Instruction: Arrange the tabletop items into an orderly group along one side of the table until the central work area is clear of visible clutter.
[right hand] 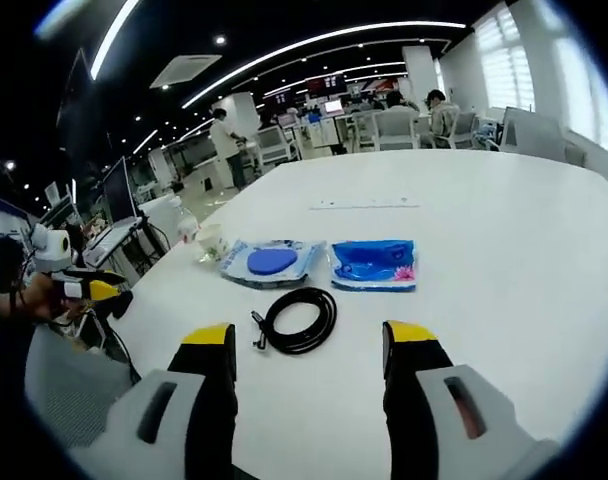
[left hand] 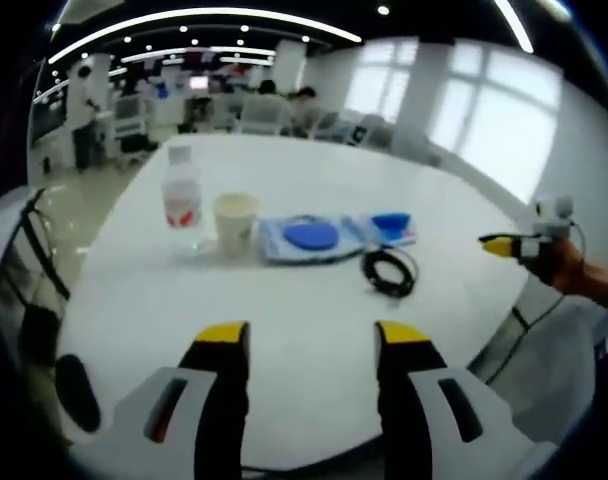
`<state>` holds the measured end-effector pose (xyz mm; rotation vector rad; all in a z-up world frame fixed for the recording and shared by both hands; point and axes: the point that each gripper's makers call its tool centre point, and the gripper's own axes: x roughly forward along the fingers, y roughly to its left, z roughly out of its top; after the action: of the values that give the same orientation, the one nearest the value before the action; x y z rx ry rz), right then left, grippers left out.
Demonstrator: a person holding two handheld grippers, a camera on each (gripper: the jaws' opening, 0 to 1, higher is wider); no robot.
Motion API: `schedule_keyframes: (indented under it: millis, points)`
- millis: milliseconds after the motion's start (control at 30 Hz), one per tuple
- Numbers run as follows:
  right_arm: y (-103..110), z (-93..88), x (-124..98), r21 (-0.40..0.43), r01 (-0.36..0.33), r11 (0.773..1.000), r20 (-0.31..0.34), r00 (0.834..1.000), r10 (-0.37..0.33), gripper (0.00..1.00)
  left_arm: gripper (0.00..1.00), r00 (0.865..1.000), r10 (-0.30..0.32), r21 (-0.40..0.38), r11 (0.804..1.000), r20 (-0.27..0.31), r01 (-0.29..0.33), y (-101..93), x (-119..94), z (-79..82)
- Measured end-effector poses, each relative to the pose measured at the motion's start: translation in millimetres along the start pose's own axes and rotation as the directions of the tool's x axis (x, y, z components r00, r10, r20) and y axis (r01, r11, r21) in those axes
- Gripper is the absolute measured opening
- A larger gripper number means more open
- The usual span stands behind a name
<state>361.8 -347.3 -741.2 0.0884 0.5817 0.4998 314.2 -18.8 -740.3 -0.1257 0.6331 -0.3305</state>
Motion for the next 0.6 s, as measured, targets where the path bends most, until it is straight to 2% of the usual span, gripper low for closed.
schedule_keyframes:
  millis: [233, 433, 600]
  points:
    - [5.0, -7.8, -4.3, 0.01, 0.002, 1.0, -0.006, 1.0, -0.002, 0.6, 0.51, 1.0, -0.006, -0.002, 1.0, -0.001, 0.006, -2.2, 0.6, -0.3]
    - [11.2, -13.4, -4.3, 0.005, 0.006, 1.0, -0.013, 1.0, -0.006, 0.6, 0.52, 1.0, 0.001, 0.035, 0.999, -0.003, -0.001, -3.9, 0.6, 0.0]
    - [13.7, -17.1, -4.0, -0.047, 0.013, 0.999, -0.04, 0.999, -0.014, 0.6, 0.51, 1.0, 0.011, 0.034, 0.999, 0.005, -0.011, -2.4, -1.9, 0.2]
